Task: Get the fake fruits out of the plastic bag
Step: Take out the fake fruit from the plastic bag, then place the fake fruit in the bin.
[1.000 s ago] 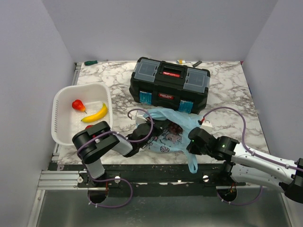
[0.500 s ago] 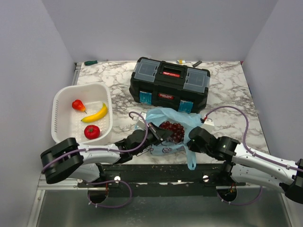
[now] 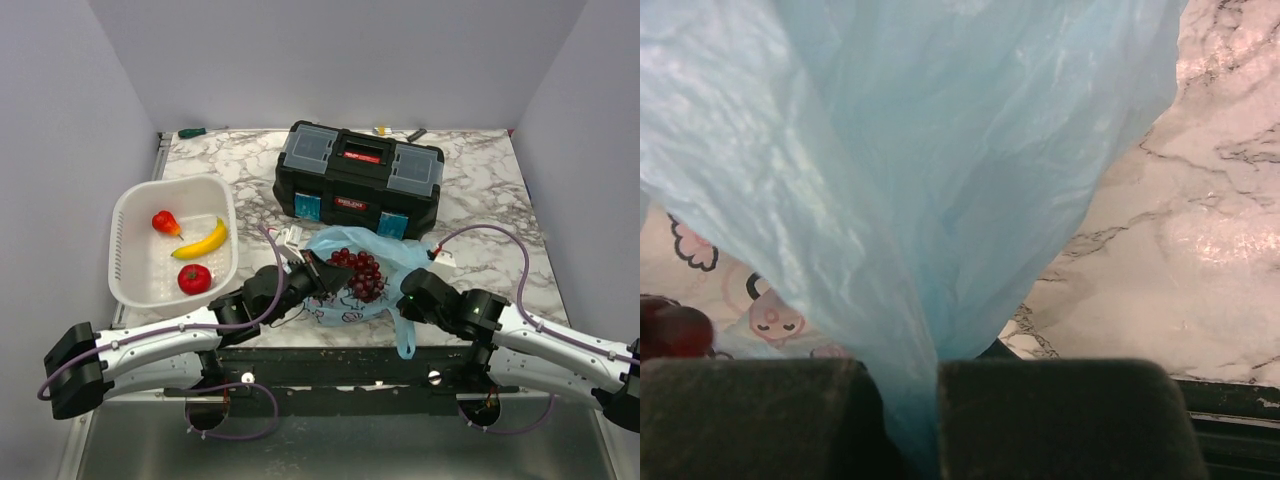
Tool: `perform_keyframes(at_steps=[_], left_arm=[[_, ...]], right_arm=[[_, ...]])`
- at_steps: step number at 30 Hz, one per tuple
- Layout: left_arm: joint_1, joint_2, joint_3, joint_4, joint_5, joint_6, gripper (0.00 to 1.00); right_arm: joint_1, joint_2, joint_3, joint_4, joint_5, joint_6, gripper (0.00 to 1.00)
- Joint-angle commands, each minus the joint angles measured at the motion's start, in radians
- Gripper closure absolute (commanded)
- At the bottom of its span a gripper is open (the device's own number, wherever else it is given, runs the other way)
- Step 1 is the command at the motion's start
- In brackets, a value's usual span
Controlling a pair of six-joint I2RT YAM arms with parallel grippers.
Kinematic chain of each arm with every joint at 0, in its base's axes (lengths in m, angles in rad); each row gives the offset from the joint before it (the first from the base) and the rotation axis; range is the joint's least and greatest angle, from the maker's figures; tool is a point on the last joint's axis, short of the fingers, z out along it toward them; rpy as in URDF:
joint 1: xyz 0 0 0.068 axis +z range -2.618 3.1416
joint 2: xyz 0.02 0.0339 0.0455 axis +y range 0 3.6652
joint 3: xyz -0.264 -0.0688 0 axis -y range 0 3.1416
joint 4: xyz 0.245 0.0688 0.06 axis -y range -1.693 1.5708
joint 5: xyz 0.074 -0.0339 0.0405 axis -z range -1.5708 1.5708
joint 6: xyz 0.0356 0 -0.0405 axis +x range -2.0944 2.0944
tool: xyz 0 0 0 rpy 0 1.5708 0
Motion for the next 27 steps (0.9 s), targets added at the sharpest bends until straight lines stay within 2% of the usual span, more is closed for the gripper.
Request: perform_keyframes(at_steps=[1,4,8,13,15,20,24,27], left_arm=[[-0.005,-0.093,0.064,-0.073,0.068,0.131,1.00],[-0.001,-0.152,0.094,-0.134,0.054,0.166,1.00],[0.012,-0.208,0.197,-0.329,-0.019,0.260,1.00],[0.098,-0.283,0.318,-0.570,-0.116,0.396,1.00],[0.159,-0.299,0.357,-0.637,-0.135,0.476,1.00],[0.402,-0.281,0.482,-0.867,-0.161,0.579,1.00],[0.580,-0.251,0.522,-0.917,-0.195,0.636,1.00],[0.689,-0.211,0.526,-0.910,-0.281,0.624,1.00]], right_arm=[[0.006,-0.022,-0.017,-0.027,0.047,0.025,0.99],[0.007,-0.030,-0.021,-0.029,0.044,0.025,0.99],[0.006,-0.041,-0.026,-0.032,0.039,0.022,0.99],[0.006,-0.056,-0.028,-0.034,0.033,0.022,0.99],[0.006,-0.064,-0.033,-0.028,0.035,0.021,0.99],[0.006,-0.068,-0.027,-0.033,0.030,0.015,0.99],[0.006,-0.076,-0.035,-0.022,0.024,0.012,0.99],[0.006,-0.076,-0.040,-0.016,0.023,0.012,0.99]])
